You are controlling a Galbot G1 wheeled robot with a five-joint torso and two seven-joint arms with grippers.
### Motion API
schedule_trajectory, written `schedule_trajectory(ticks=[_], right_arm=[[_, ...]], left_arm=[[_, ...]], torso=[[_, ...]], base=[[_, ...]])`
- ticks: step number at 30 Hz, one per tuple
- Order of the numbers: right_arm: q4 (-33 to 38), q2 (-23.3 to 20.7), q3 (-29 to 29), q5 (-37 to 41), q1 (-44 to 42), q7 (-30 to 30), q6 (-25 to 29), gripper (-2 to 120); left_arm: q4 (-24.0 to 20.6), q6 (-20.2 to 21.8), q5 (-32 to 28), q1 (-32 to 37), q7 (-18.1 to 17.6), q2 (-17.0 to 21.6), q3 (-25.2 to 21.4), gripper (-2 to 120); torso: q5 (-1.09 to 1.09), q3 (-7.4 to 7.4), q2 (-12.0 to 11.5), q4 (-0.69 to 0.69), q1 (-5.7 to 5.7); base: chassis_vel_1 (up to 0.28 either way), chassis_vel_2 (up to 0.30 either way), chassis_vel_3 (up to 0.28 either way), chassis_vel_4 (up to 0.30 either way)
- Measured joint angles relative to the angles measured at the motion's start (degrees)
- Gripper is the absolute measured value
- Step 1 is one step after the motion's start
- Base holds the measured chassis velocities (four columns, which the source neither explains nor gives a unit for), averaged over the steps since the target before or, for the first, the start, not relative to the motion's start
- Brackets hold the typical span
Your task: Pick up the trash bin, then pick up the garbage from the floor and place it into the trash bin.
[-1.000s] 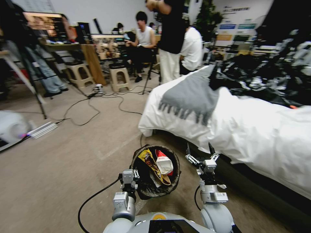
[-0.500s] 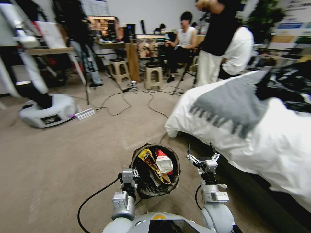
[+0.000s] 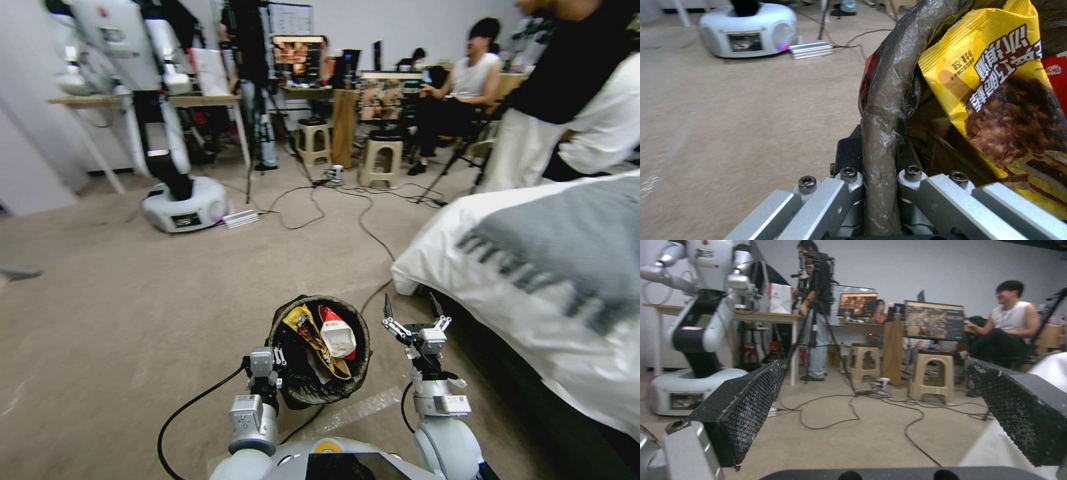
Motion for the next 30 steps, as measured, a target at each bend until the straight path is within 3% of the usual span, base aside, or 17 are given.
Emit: schedule_trajectory(ticks=[10, 30], right_arm=[[-0.2, 0.1, -0.1, -0.1, 0.0, -0.1, 0.2, 100], [-0.8, 0.2, 0.1, -0.4, 0.1, -0.1, 0.6, 100]], left_arm=[[0.7, -0.7, 0.1, -0.1, -0.2, 0.0, 0.0, 1], [0.4, -0.7, -0.6, -0.2, -0.3, -0.2, -0.5, 1]], torso=[[-0.01, 0.00, 0.0, 0.01, 0.00], [0.00, 0.00, 0.0, 0.00, 0.00]], base=[[0.103, 0.092, 0.091, 0.085], [0.000, 0.000, 0.000, 0.000]])
